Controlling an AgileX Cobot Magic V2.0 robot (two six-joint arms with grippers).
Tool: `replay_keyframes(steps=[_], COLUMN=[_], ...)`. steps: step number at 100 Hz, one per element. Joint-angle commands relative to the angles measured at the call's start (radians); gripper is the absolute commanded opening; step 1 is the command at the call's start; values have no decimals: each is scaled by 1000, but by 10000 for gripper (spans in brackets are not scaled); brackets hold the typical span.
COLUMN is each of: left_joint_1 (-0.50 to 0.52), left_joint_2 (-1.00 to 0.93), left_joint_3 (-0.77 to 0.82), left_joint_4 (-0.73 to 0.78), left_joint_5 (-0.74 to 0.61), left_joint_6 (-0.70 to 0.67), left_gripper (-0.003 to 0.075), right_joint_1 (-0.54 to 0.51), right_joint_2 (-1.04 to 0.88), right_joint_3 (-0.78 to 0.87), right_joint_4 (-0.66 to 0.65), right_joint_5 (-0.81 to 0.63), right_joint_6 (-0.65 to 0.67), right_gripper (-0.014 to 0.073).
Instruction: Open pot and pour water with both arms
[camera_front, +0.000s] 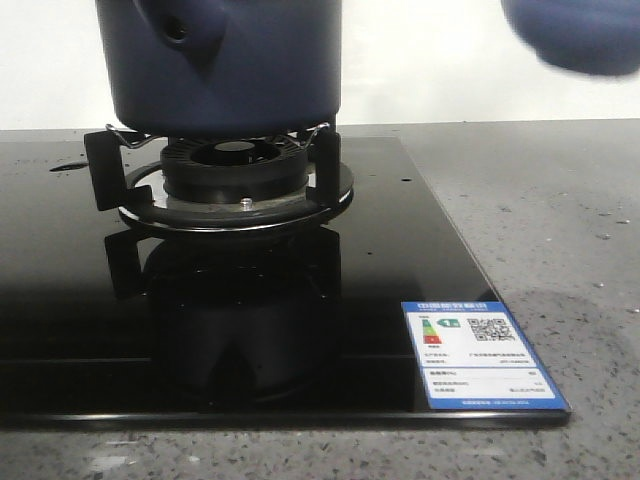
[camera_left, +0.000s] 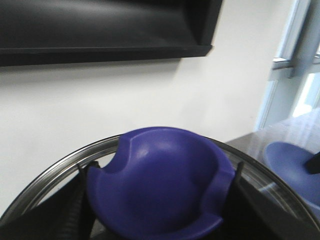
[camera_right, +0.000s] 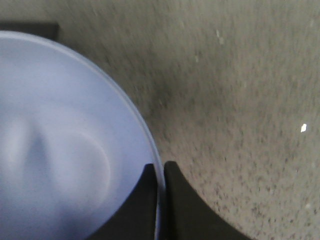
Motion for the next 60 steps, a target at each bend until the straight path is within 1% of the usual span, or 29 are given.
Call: replay_keyframes(steps=[1,20,60], left_joint_1=[-40,-73,-73], left_joint_2=[8,45,65], left_joint_3=[-39,-39,-39], left_joint_4=[-81,-82,-82], left_joint_5=[-27,-27,-23], left_joint_6=[8,8,23], left_gripper=[351,351,351], right_joint_1=[-10,-10,-10], right_joint_2=[-14,23,116], right_joint_3=[16,67,69], right_joint_4=[12,-17,-25], right_joint_5=[-56,-82,-90], right_joint_6=[5,5,5], right_gripper=[-51,-51,-51])
